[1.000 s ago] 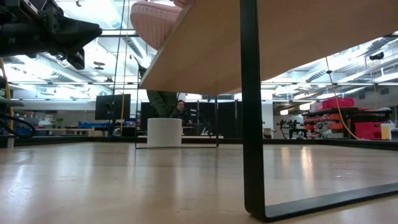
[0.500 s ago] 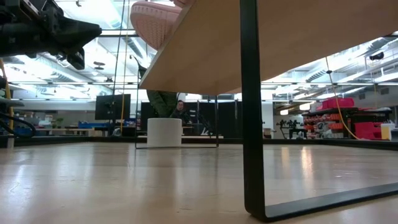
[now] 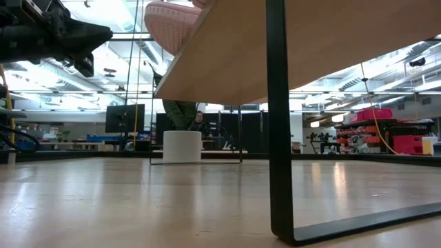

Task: Pick and place slides into the shelf
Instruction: Return to Home Position

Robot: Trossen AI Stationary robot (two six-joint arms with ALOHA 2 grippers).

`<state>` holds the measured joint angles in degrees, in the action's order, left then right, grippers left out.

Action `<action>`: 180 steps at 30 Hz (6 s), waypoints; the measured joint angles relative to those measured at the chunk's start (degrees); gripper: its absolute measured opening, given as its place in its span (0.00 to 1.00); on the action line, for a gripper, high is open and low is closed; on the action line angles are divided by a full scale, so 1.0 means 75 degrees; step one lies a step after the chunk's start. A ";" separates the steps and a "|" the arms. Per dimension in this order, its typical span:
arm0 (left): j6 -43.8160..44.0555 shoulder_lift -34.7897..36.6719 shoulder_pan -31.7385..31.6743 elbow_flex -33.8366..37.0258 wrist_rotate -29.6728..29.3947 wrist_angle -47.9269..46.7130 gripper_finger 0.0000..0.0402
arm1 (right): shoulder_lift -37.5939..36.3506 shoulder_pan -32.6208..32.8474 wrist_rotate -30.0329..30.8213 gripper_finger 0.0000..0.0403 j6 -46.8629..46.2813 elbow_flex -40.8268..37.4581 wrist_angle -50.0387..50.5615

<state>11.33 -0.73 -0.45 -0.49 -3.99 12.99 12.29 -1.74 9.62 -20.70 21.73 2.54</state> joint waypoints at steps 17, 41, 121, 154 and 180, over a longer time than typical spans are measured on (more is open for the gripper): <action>0.0000 0.0000 0.0000 0.0000 0.0000 -0.0003 0.09 | -0.0211 0.0000 -0.0360 0.00 -0.0573 -0.1963 -0.3214; -0.0005 0.0003 -0.0003 0.0000 0.0000 -0.0017 0.09 | -0.1632 0.0003 -0.0809 0.00 -0.0517 -0.1963 -0.1669; 0.0000 0.0000 -0.0003 0.0003 0.0000 -0.0058 0.11 | -0.1046 0.0009 -0.1628 0.02 0.0707 -0.2823 -0.0558; -0.0006 0.0000 -0.0002 0.0003 0.0000 -0.0052 0.07 | -0.1046 0.0009 -0.1634 0.02 0.0718 -0.2826 -0.0550; -0.0005 0.0000 0.0000 0.0003 0.0000 -0.0052 0.06 | -0.1044 0.0009 -0.1633 0.02 0.0721 -0.2826 -0.0550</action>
<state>11.30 -0.73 -0.45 -0.47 -3.99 12.60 4.47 -1.67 -2.63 -15.29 0.54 -1.58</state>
